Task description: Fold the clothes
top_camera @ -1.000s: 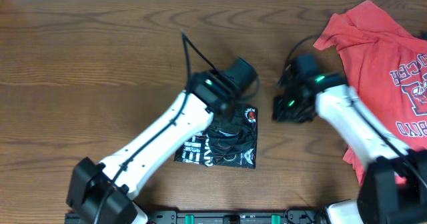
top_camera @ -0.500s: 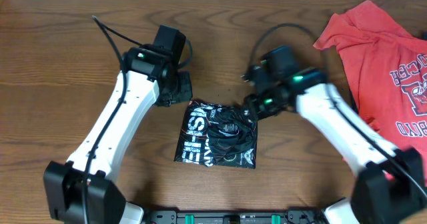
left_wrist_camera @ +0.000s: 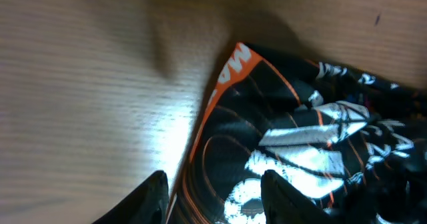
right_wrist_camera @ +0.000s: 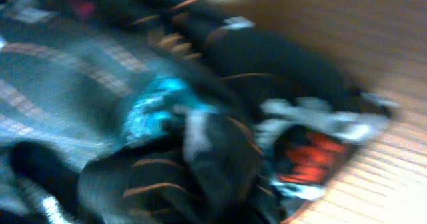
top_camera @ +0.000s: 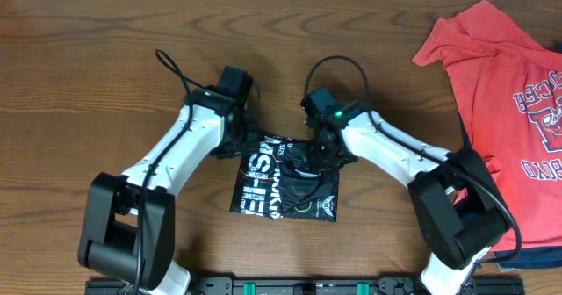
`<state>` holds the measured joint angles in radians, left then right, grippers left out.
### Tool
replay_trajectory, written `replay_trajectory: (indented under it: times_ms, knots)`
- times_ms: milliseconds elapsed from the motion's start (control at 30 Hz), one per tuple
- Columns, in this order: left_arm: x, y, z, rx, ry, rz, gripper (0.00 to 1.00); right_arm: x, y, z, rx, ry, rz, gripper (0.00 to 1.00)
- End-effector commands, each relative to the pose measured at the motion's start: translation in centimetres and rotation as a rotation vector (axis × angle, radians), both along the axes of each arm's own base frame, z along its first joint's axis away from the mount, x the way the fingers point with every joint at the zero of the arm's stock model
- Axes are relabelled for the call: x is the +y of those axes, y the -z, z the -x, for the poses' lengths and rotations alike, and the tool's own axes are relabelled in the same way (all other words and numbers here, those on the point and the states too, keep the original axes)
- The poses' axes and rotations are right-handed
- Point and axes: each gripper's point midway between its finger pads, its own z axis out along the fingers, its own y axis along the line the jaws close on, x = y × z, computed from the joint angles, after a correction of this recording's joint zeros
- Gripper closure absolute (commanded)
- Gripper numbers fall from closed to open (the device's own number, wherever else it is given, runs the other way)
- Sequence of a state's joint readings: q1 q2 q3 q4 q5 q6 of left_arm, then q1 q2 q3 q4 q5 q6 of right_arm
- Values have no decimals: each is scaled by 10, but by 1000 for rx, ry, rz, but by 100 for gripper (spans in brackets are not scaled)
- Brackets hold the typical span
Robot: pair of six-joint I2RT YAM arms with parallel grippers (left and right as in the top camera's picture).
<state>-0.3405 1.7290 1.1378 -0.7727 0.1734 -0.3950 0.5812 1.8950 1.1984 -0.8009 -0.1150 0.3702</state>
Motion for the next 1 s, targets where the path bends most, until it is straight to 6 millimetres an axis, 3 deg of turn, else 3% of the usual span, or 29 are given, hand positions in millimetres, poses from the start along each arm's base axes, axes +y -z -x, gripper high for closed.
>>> replay_trajectory:
  times_ms: [0, 200, 333, 400, 467, 533, 667, 700, 800, 967]
  knots:
    - [-8, 13, 10, 24, 28, 21, 53, -23, -21, -21, -92, 140, 42, 96]
    - [-12, 23, 14, 14, 44, 20, 53, -65, -41, -30, -129, 228, 113, 90]
    - [-11, 24, 17, 25, 44, 16, 53, -97, -39, -18, -70, 269, 206, 90]
    - [-11, 24, 17, 26, 44, 16, 53, -101, -42, -12, -47, 274, 215, 90]
    - [-11, 24, 17, 26, 44, 16, 53, -92, -48, -9, -40, 248, 160, 88]
    - [-11, 24, 17, 25, 44, 16, 52, -66, -59, -8, -42, 169, 17, 87]
    - [-11, 24, 17, 25, 44, 16, 50, 11, -97, 1, -69, -109, -382, 80]
    - [-11, 24, 17, 25, 44, 16, 48, 19, -100, 3, -71, -129, -413, 77]
    - [-11, 24, 17, 25, 44, 16, 47, 39, -96, 11, -74, -191, -417, 68]
    - [-11, 24, 17, 25, 44, 16, 46, 64, -71, 31, -4, -257, -395, 66]
